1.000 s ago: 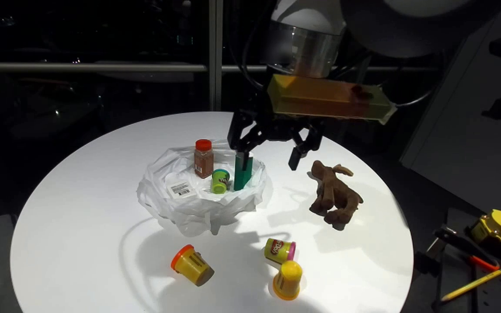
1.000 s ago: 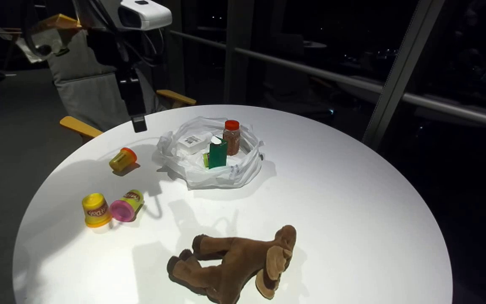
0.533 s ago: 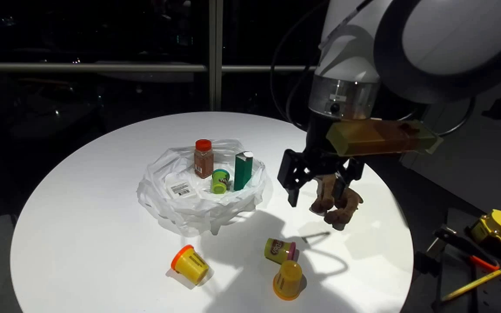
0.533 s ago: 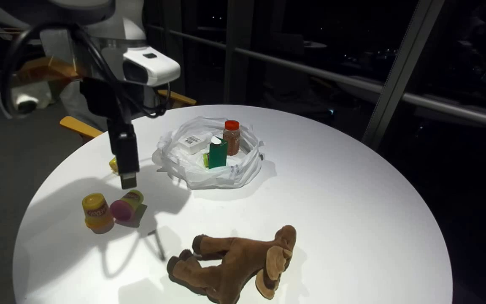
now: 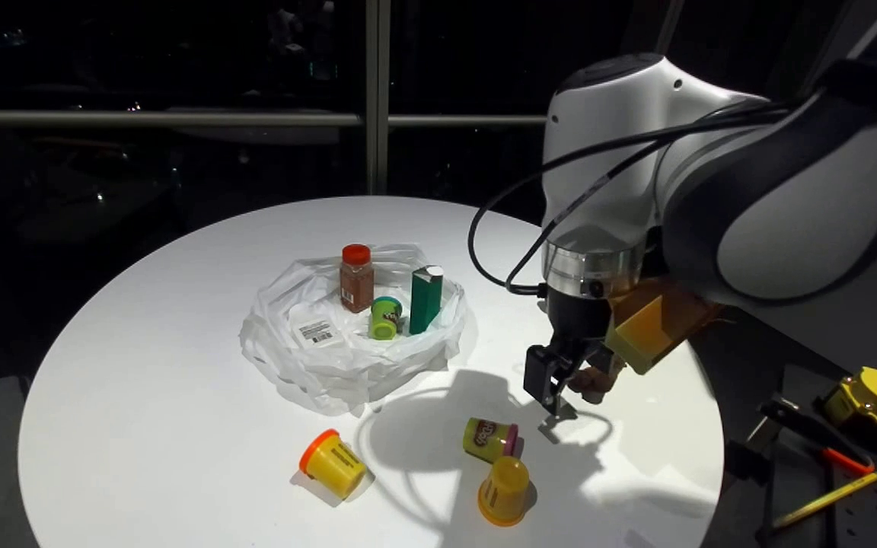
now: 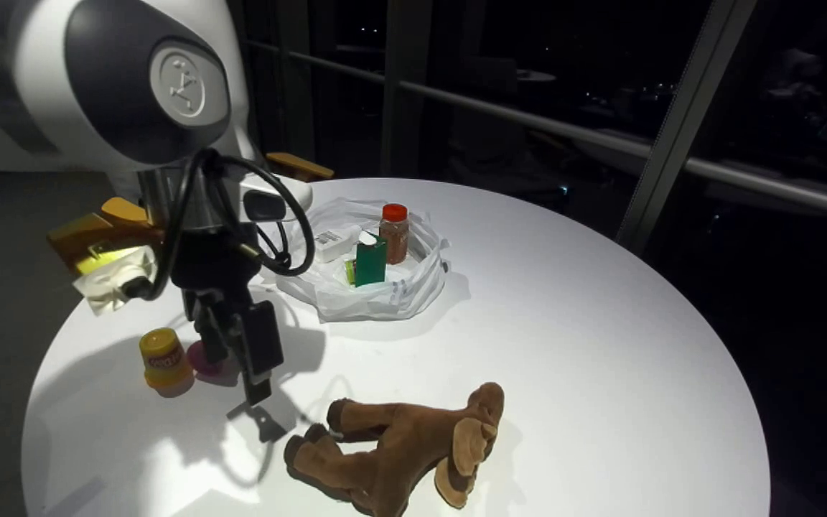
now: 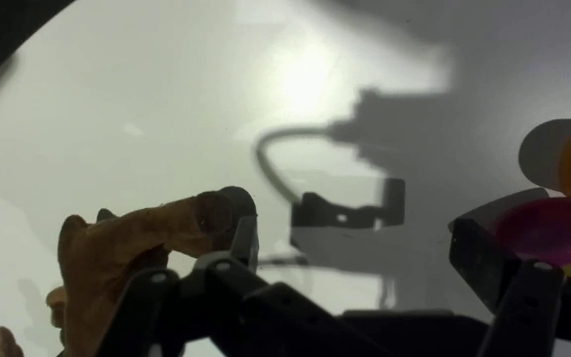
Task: Put the objects on the table into the plastic bag.
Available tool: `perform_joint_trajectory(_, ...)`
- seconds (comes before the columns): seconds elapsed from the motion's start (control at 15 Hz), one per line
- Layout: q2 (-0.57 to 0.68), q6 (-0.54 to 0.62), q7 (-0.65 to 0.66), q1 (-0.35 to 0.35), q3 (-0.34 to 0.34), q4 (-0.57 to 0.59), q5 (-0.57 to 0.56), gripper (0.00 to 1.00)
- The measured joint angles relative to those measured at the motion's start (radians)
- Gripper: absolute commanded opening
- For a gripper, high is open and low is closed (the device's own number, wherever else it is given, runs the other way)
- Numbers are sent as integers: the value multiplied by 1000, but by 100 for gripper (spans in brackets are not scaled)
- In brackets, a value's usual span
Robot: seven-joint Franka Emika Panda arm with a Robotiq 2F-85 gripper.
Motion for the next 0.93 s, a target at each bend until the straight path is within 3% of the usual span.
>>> perform_joint_trajectory(0.33,68,95,2,89,-44,48,-199,100)
perform_joint_trajectory(0.8,104,233,4,155,-68,77,-262,100)
perform_joint_trajectory(0.93,108,267,34,182,-102,84,-303,100)
